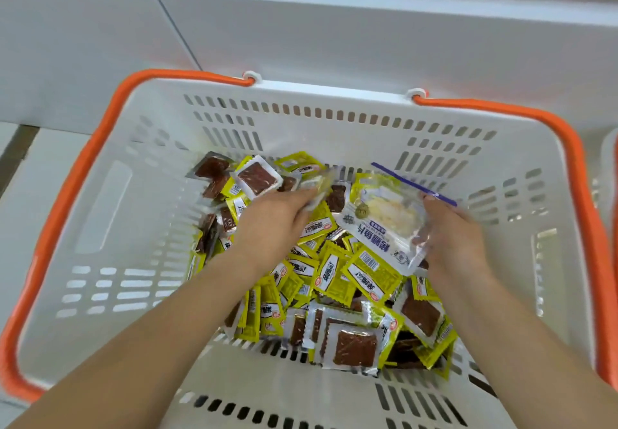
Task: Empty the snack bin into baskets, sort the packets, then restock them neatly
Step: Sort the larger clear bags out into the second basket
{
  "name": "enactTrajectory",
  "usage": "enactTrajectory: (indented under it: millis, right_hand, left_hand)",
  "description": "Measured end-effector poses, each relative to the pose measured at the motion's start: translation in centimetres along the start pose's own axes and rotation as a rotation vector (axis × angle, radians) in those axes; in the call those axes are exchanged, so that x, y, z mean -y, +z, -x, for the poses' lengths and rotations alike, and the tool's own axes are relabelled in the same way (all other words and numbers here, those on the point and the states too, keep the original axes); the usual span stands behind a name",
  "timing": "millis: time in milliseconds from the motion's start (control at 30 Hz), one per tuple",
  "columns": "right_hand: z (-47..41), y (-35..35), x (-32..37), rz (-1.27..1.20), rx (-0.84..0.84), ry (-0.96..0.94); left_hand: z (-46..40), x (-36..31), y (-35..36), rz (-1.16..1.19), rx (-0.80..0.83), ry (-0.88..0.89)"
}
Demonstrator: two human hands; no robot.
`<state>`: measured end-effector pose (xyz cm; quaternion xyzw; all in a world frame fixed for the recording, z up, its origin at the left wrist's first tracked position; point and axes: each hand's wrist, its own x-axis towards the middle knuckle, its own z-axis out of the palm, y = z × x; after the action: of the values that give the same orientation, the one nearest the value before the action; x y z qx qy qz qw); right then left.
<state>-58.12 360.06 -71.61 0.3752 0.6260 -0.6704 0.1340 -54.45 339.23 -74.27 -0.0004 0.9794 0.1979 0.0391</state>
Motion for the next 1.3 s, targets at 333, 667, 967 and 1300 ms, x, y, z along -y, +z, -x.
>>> enactTrajectory:
  millis: [333,667,967,1300]
  right_hand:
    - [1.3,-0.6,1.6,-0.054,-0.023,-0.379]
    - [3.8,0.5,-0.6,0.016,0.419,-0.11]
    - [2.7,0.7,-3.5,0.441,0.508,-0.095]
    - [1.6,0.7,-3.2,0.273,0.333,-0.078]
  left_hand:
    - [2.7,-0.1,-6.5,0.753,-0.071,-0.273]
    - [3.3,-1.3,-3.9,1.001,0.101,-0.451]
    - [3.0,-0.8,-3.0,0.855,0.042,-0.489]
    - [-0.7,8.8,0.9,0.464,0.092,-0.835]
